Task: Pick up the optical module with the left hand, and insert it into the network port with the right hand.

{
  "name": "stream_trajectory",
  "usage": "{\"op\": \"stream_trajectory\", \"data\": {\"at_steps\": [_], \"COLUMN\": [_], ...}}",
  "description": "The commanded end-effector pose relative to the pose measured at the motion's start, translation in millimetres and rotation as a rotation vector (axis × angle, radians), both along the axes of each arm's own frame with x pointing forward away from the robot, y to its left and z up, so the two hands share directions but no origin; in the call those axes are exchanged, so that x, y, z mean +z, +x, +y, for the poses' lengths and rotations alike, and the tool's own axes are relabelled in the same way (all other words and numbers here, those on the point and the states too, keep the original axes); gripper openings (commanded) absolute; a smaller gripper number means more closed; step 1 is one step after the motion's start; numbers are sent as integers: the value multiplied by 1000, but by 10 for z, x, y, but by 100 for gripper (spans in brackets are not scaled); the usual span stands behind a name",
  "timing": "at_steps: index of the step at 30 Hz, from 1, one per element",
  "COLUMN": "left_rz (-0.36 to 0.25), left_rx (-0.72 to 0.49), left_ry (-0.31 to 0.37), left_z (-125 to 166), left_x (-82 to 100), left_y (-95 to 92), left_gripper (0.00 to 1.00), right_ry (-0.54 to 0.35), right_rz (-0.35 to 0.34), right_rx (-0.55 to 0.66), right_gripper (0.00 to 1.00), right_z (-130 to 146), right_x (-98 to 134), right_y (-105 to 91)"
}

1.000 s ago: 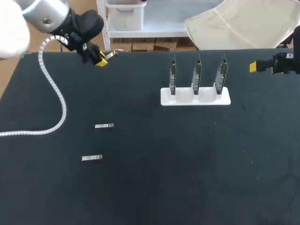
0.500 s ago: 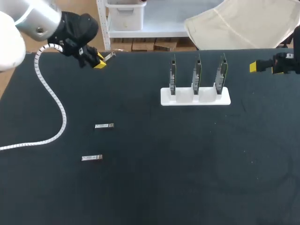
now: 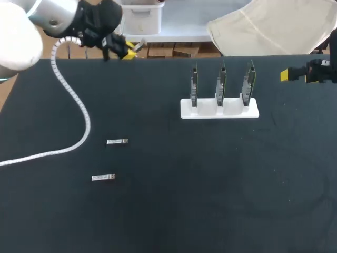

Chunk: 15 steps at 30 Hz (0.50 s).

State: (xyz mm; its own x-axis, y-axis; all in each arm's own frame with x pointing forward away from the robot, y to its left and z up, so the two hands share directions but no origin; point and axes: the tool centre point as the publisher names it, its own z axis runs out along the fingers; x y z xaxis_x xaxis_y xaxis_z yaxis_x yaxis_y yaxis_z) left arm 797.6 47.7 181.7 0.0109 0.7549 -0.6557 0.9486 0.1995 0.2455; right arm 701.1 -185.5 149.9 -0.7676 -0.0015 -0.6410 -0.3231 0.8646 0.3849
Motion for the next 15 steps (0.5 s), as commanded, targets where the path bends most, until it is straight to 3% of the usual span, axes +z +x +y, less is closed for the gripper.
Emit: {"op": "stream_trajectory", "data": {"at_steps": [1,7,10,15], "left_rz": [-25,-34,-3,55], "left_rx": [-45,-108,-114,-164], "left_ry": [-39,-164,-258,-356], "left_z": [-204,-538,-634,-810], "left_x": [62,181,195,158], "left_y": [33,62,95,79], "left_gripper": [0,0,0,0], "right_ry": [-4,-4,-4,-4], "right_rz": [0,0,0,0], "right_rx": [-5,-5,-5,-5], "right_gripper": [100,100,100,100], "right_z": [6,6,6,6], "right_x": [8,8,8,8], "right_y": [-14,-14,-14,-14]}}
